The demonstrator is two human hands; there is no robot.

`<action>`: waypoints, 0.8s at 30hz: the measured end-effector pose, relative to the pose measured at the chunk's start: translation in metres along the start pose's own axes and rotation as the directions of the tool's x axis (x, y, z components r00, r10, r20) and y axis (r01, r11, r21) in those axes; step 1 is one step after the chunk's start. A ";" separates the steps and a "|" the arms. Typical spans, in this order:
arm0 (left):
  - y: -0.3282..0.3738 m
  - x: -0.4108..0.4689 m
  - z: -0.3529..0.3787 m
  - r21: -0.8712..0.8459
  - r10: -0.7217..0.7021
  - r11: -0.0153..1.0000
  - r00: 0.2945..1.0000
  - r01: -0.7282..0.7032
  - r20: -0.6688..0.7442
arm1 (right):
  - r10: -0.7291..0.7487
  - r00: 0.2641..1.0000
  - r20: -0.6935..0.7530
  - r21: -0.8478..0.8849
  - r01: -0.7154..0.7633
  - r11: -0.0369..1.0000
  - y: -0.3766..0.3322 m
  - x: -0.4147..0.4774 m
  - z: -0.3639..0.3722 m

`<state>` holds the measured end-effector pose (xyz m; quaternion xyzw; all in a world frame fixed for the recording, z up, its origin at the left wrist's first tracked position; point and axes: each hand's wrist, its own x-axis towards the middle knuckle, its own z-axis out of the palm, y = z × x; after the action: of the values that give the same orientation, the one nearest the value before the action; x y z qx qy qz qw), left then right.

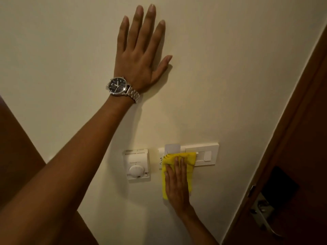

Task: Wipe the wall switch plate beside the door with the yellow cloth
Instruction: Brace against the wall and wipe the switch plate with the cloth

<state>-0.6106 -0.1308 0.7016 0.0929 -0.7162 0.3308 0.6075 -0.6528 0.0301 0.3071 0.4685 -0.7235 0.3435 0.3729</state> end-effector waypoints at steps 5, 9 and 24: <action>-0.001 -0.003 0.003 0.034 0.007 0.999 1.000 -0.008 0.011 | 0.008 1.000 -0.028 -0.076 -0.010 0.997 0.015 -0.005 0.014; 0.000 -0.001 0.000 0.043 0.008 0.999 1.000 -0.009 0.017 | 0.078 0.997 0.004 -0.025 -0.078 0.997 0.002 -0.004 0.023; -0.002 -0.001 0.006 0.066 0.005 0.998 1.000 -0.004 -0.010 | 0.088 0.988 -0.129 0.001 -0.088 0.996 -0.012 0.039 0.032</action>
<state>-0.6141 -0.1357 0.7008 0.1096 -0.7020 0.3560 0.6070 -0.6593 -0.0168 0.3268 0.4123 -0.7187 0.3875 0.4043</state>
